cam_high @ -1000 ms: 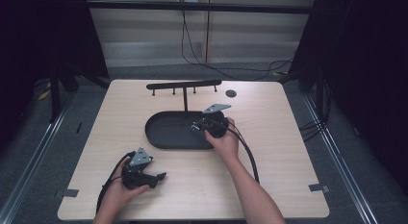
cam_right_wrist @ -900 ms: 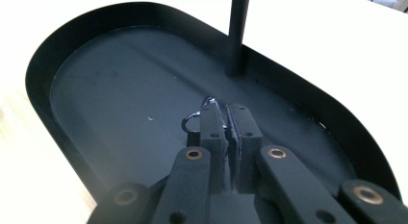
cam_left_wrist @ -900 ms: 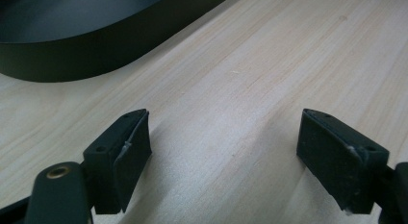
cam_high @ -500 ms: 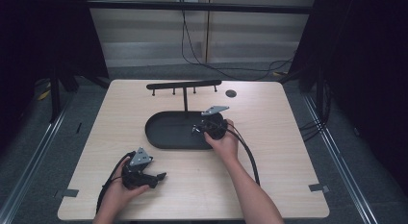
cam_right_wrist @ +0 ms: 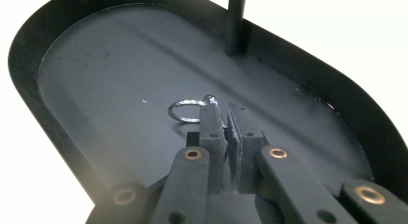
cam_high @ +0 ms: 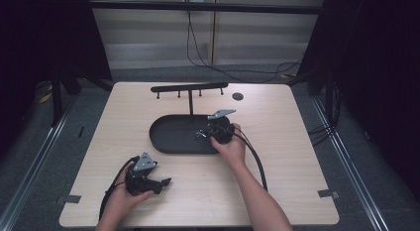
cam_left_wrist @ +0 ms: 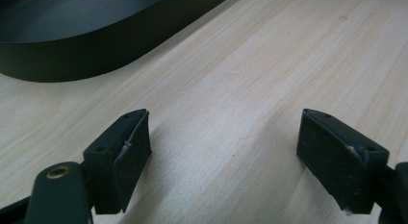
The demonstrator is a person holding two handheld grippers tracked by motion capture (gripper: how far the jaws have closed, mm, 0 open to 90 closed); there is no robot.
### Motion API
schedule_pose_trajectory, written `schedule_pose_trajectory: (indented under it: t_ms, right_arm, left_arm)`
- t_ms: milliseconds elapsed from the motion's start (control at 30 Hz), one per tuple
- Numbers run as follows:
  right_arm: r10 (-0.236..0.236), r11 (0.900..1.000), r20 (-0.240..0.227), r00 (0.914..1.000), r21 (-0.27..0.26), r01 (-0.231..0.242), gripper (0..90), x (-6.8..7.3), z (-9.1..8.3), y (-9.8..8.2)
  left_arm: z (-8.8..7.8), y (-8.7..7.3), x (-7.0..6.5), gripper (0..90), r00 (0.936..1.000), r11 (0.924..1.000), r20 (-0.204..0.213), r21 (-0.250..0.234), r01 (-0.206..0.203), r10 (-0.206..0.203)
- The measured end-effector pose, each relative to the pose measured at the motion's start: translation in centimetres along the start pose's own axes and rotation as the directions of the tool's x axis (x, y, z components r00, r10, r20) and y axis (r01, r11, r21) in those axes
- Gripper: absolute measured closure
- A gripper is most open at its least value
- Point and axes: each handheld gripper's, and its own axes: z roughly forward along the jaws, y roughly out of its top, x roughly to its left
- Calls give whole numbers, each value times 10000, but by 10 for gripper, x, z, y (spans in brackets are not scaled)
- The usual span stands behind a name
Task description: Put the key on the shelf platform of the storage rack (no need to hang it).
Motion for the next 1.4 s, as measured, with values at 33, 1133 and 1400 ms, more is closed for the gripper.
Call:
schedule_pose_trajectory:
  t_ms: [33, 1133, 1400]
  right_arm:
    - [29, 10000, -43, 10000, 67, -28, 858, 0, 1, 0]
    - [-190, 9984, -41, 9998, 535, 192, 847, 0, 4, -3]
    - [-176, 9993, 45, 9998, 315, 175, 801, -2, 0, -1]
  left_arm:
    - [0, 0, 0, 191, 10000, 10000, -1, 6, -10, 10]
    - [0, 0, 0, 191, 10000, 10000, 1, 5, 0, 0]
    - [0, 0, 0, 191, 10000, 10000, 20, -1, 26, -26]
